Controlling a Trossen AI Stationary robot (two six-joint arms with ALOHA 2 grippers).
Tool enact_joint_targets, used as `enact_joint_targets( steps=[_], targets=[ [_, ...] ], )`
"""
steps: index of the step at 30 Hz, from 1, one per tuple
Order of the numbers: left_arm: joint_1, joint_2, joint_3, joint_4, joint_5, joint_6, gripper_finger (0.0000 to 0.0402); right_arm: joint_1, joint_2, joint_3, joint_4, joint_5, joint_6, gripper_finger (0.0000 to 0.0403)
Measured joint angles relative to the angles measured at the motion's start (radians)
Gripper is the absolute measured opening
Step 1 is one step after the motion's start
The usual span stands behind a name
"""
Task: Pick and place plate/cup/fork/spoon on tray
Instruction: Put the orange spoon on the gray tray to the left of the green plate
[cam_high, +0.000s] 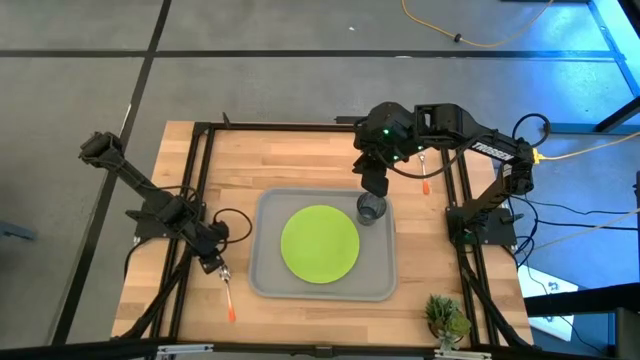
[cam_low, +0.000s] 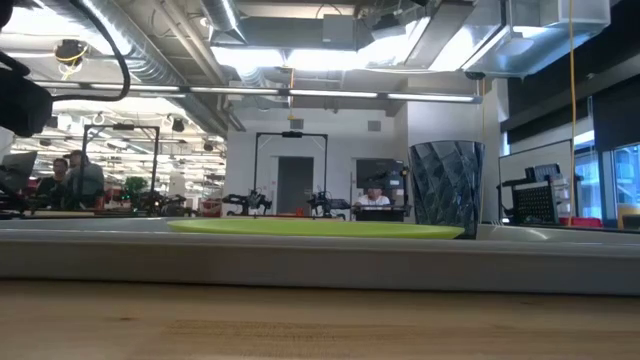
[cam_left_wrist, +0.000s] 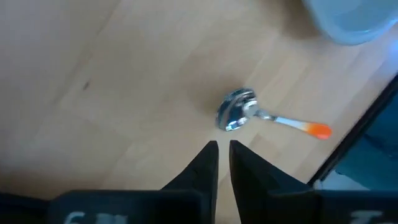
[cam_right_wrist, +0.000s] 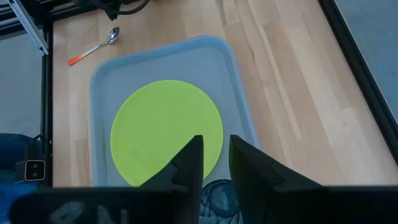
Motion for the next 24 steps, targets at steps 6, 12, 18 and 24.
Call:
enact_joint_targets(
  steps=[6, 12, 18, 24],
  targets=[
    [0.0, 0.0, 0.0, 0.035, -0.014, 0.029, 0.0004, 0.0, 0.0, 0.0, 0.0, 0.0, 0.0, 0.0078],
    [0.004, 0.0, 0.0, 0.037, 0.001, 0.027, 0.0032, 0.0, 0.0, 0.0, 0.0, 0.0, 0.004, 0.0078],
    [0.004, 0.0, -0.007, 0.039, -0.008, 0.026, 0.0056, 0.0, 0.0, 0.0, 0.0, 0.0, 0.005, 0.0078],
    [0.004, 0.02, -0.039, 0.045, -0.016, 0.001, 0.0059, 0.0, 0.0, 0.0, 0.0, 0.0, 0.004, 0.0078]
  ],
)
